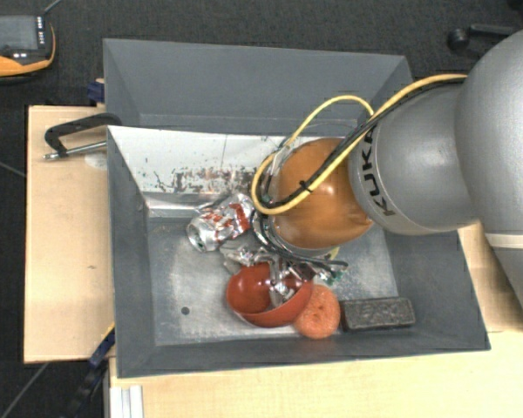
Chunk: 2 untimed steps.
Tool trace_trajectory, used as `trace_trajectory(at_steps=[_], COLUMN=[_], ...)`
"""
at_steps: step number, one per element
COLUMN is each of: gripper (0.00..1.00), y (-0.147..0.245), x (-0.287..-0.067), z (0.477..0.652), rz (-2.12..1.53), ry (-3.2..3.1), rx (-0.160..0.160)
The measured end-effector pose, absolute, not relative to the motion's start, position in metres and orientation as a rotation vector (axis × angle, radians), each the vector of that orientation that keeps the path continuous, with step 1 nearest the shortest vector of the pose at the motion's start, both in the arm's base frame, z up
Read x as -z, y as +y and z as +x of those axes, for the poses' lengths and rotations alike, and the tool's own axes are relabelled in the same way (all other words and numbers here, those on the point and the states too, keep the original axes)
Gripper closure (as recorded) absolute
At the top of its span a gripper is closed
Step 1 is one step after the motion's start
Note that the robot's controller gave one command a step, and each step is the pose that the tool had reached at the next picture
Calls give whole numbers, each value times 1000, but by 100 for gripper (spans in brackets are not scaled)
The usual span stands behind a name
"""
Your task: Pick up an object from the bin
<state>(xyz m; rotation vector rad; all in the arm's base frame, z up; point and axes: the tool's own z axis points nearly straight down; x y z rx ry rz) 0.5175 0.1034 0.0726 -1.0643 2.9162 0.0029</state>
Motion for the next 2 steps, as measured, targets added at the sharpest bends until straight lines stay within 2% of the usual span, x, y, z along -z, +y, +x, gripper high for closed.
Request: trace_trajectory(at_steps=[1,2], gripper=[0,0], y=[59,12], x=[-72,-71], z=[549,561], rz=[-1066,-1064], ry=[2906,2899], rx=[-2,-2])
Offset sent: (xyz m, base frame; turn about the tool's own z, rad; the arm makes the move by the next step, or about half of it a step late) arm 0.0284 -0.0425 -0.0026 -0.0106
